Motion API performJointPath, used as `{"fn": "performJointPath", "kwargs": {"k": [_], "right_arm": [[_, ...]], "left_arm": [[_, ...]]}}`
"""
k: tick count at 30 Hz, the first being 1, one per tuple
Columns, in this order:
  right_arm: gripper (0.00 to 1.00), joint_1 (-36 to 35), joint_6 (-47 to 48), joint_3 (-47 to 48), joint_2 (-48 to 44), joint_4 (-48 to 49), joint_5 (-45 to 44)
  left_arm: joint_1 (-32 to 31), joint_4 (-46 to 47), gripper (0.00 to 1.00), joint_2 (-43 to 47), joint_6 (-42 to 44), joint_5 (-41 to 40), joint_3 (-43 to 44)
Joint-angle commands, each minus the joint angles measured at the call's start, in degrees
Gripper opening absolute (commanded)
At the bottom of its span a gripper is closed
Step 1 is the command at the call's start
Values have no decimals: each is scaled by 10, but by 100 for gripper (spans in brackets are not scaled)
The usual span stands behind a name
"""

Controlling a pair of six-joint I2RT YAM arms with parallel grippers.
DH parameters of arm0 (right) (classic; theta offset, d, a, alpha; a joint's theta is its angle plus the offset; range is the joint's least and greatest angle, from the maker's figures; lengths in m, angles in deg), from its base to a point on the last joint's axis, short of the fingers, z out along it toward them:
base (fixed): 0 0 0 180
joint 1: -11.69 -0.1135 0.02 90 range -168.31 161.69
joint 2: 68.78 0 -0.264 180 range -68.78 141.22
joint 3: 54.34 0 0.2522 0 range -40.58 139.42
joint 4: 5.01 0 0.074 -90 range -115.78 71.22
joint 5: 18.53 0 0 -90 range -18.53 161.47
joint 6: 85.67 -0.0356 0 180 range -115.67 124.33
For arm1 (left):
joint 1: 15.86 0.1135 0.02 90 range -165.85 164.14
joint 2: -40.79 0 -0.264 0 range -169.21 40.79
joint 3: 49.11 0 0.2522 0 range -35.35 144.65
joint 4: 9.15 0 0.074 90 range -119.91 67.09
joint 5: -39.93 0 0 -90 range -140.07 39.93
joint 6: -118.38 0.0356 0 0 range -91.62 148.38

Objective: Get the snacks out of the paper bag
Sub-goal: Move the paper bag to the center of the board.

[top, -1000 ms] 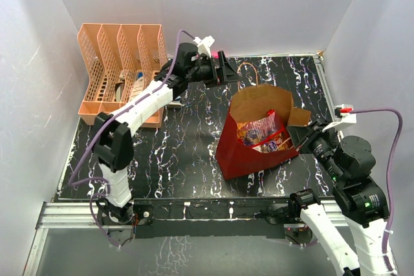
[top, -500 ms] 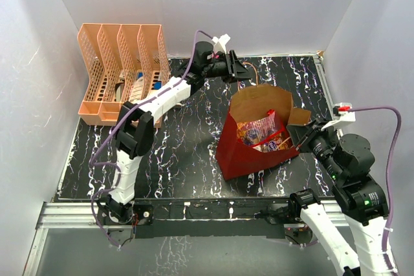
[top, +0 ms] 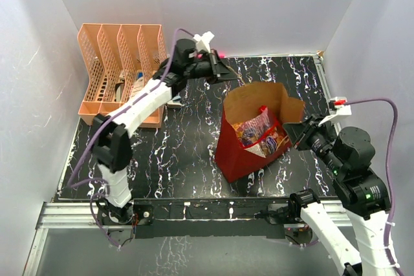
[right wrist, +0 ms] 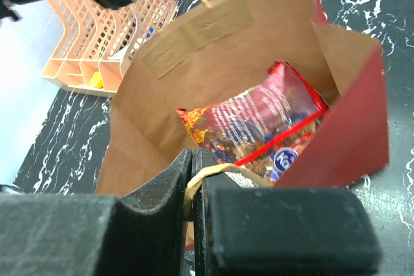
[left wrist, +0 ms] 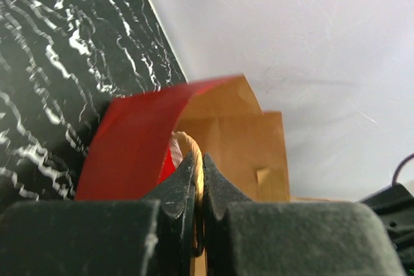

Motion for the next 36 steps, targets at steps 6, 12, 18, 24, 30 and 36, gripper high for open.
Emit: {"fn": "performJointPath", "kwargs": {"k": [6, 12, 18, 24, 30, 36], "right_arm": [[8, -2, -16, 11, 57, 131, 148], [8, -2, -84, 1, 161, 229, 310], [8, -6, -167, -37, 187, 354, 362], [8, -100, -207, -81, 222, 433, 318], [8, -230, -205, -62, 284, 470, 237], [8, -255, -171, -50, 281, 419, 158]], "left_arm": [[114, -51, 0, 299, 10, -18, -183], [144, -223, 0, 401, 71, -89, -172], [146, -364, 0, 466, 122, -193, -130], [146, -417, 0, 506, 136, -262, -108], [146, -433, 0, 523, 127, -251, -110], [146, -430, 2, 551, 92, -209, -172]]}}
